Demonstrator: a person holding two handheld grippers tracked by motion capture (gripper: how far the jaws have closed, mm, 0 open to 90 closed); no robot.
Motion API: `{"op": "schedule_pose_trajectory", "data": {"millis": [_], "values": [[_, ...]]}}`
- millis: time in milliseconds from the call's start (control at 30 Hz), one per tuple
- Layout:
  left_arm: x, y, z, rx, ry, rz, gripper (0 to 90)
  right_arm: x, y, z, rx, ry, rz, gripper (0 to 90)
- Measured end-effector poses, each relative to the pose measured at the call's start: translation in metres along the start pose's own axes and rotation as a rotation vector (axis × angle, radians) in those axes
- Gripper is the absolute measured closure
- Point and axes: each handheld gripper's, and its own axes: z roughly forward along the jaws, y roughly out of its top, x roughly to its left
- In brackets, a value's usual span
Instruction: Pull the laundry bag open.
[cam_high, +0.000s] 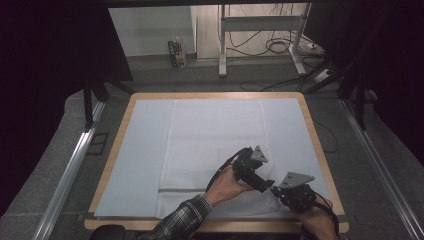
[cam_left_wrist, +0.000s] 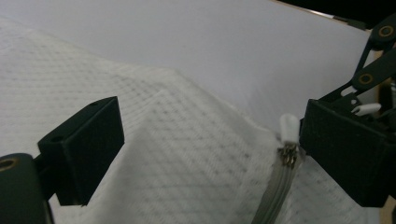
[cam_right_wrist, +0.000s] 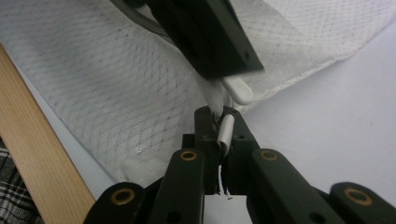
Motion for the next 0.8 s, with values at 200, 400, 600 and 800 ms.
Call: {"op": "schedule_pose_trajectory", "data": {"millis": [200,400,600,800], "values": [[0.000,0.002,0.000,0.015,0.079,-0.002,6.9,0.000,0.000,0.000,0.007,-0.010,0.008,86.0],[0.006,-0.002,-0.017,0.027,0.109,0.022,9.4,-0.002,0.000,-0.001,0.004,-0.017,0.022,86.0],[0.012,-0.015,-0.039,0.000,0.066,0.003,17.3,-0.002,0.000,-0.001,0.011,-0.040,0.012,86.1],[0.018,-0.024,-0.049,-0.037,-0.058,-0.036,42.8,-0.001,0.000,-0.001,0.011,-0.056,-0.013,85.9]]}}
